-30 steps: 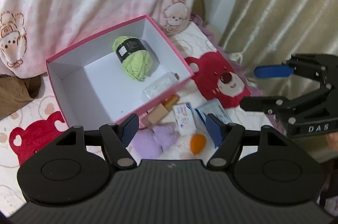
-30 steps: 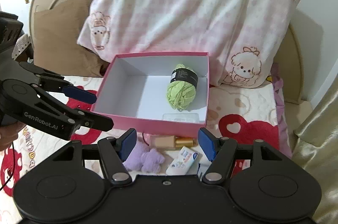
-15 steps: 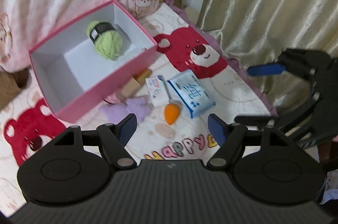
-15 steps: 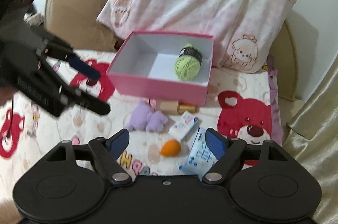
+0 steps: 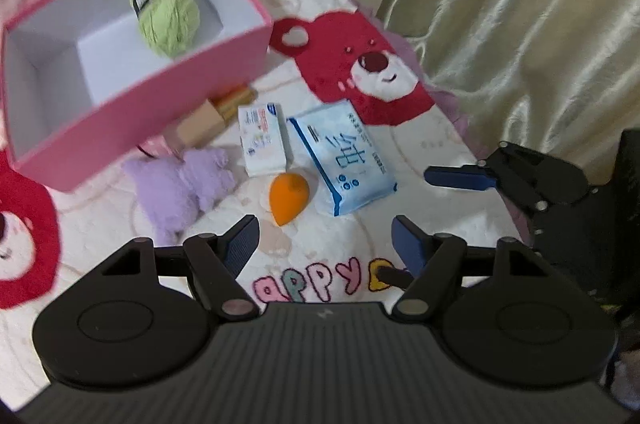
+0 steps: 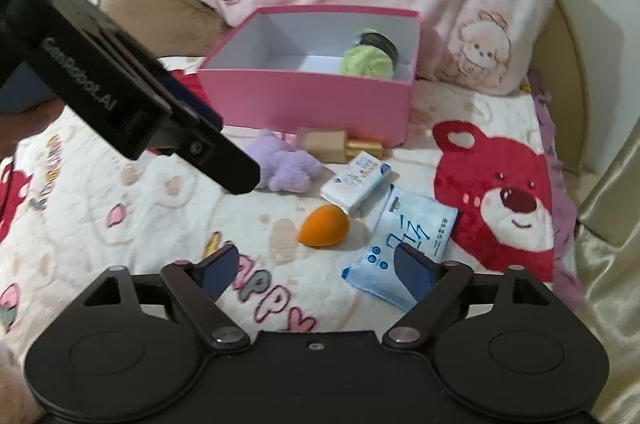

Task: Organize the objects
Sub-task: 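Move the left gripper to the blue-white wet-wipe pack, then grasp the wet-wipe pack edge with the left gripper and lift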

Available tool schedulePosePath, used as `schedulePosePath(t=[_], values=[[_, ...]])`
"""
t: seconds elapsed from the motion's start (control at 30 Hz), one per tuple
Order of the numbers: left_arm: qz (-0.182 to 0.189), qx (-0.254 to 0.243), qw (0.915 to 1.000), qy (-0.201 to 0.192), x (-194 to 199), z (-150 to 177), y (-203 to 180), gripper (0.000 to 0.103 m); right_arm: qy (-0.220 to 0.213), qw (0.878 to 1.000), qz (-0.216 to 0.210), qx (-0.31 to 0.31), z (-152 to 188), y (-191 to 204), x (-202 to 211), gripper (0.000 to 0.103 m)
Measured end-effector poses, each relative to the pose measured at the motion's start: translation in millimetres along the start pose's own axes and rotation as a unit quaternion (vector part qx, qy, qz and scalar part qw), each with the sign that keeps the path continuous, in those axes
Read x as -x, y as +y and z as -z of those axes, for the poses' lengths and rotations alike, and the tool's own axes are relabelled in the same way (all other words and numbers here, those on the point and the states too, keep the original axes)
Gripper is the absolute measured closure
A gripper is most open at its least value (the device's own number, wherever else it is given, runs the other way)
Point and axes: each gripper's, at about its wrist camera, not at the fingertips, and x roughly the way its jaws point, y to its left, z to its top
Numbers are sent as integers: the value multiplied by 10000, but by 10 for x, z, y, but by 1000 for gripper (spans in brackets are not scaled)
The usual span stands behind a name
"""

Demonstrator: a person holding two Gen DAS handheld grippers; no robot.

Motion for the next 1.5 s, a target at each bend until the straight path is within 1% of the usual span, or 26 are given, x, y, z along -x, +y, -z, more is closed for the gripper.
schedulePosePath(t=[0.1, 0.2, 0.27, 0.37, 0.43, 0.53, 0.57, 0.67, 0.73, 0.9, 0.97, 1.07, 1.1, 1.2, 1.27, 1.37, 1.43, 1.5], values=[[26, 97, 9999, 26, -181, -26, 25, 32, 116, 9996, 239, 70, 79, -44, -245, 14], [15, 1, 9999, -145, -308, -65, 3, 33, 191, 9994, 298, -10, 103, -151, -413, 14], [-121, -28, 9994, -314, -389, -84, -19, 33, 183, 9992, 345, -130, 121, -228, -496, 14], [-262, -26, 9985, -481, -532, -115, -35, 37, 42, 9976, 423, -539, 217, -352, -589, 14], [-261, -53, 9983, -527, -657, -120, -53, 43, 110, 9954, 482, -815, 292, -429, -658, 14], [-273, -162, 9978, -575, -855, -102, -128, 51, 252, 9913, 385, -1236, 370, -522, -765, 14], [-292, -211, 9977, -577, -917, -92, -158, 52, 288, 9903, 409, -1293, 386, -529, -799, 14], [-260, -295, 9980, -500, -1118, -68, -244, 60, 258, 9913, 488, -1199, 384, -510, -893, 14], [-288, -218, 9982, -471, -1217, -54, -257, 66, 256, 9916, 502, -1165, 374, -492, -937, 14], [-199, 251, 9984, -463, -1378, -50, -176, 67, 266, 9921, 506, -1120, 382, -503, -948, 14], [-165, 350, 9983, -427, -1430, -37, -159, 67, 244, 9922, 512, -1111, 380, -509, -940, 15], [17, 532, 9976, -433, -1475, -16, -140, 67, 293, 9925, 597, -1027, 368, -494, -933, 16], [2, 580, 9973, -443, -1482, -10, -141, 67, 276, 9930, 624, -967, 367, -473, -918, 16], [-58, 615, 9969, -481, -1487, -9, -162, 67, 282, 9933, 659, -902, 368, -461, -895, 15], [-88, 638, 9967, -491, -1496, -22, -165, 67, 290, 9927, 620, -996, 361, -491, -897, 15], [-62, 737, 9958, -532, -1533, -51, -141, 67, 305, 9917, 535, -1126, 359, -546, -937, 14], [-30, 730, 9958, -559, -1570, -53, -127, 68, 322, 9921, 548, -1084, 363, -566, -991, 12], [-1, 720, 9955, -613, -1571, -42, -120, 68, 316, 9931, 549, -983, 371, -558, -1011, 13]])
